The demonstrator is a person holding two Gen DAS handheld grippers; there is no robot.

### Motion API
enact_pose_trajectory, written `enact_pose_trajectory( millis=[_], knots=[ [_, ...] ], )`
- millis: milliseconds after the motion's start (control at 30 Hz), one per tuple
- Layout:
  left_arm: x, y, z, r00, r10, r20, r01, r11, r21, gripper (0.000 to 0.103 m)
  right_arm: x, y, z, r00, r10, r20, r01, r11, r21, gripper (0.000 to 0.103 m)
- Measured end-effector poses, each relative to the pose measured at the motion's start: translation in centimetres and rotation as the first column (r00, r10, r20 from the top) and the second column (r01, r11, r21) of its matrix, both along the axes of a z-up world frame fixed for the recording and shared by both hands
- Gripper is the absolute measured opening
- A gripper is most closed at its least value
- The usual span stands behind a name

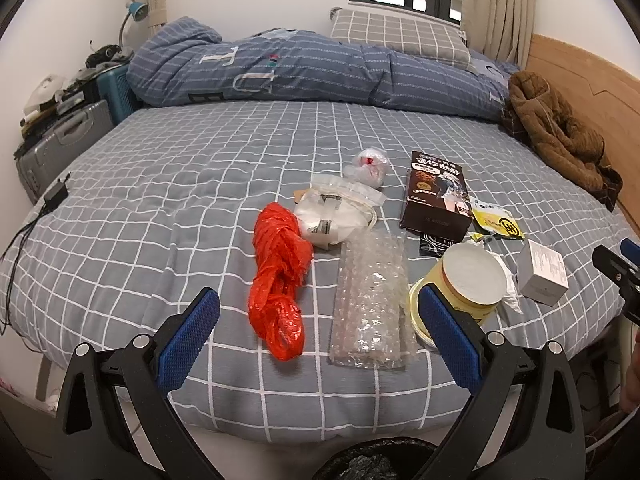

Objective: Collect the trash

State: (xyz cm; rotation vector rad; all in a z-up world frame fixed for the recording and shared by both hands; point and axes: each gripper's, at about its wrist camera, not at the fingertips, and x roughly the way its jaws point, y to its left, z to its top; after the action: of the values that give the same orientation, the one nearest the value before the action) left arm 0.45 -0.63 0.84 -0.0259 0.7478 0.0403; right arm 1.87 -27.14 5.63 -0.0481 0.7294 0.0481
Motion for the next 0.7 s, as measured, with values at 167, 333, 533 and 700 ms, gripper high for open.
enact_pose_trajectory(
  millis=[167, 333, 533, 700],
  knots=[
    [0.5, -1.2, -0.2, 1.000, -0.022, -0.007, 0.022, 1.000, 0.004, 0.097, 0.3, -0.2, -0.1, 1.000, 0.002, -0.002, -0.002, 1.000, -0.011, 0.095],
    [1.4, -3.5, -0.7, 0.998, -0.064, -0.023, 0.064, 0.998, 0.011, 0.097, 1.8, -0.9, -1.1, 1.000, -0.001, -0.025, 0.000, 0.999, -0.051, 0.095],
    [2.6, -7.1, -1.6, 0.990, -0.134, -0.046, 0.134, 0.991, 0.007, 0.097, 3.7, -2.6, -3.2, 0.996, -0.021, -0.082, 0.015, 0.998, -0.065, 0.095],
    [3.5, -9.8, -2.4, 0.981, -0.185, -0.066, 0.187, 0.982, 0.017, 0.097, 4.9, -3.3, -4.6, 0.992, -0.008, -0.126, 0.000, 0.998, -0.062, 0.095]
  ],
)
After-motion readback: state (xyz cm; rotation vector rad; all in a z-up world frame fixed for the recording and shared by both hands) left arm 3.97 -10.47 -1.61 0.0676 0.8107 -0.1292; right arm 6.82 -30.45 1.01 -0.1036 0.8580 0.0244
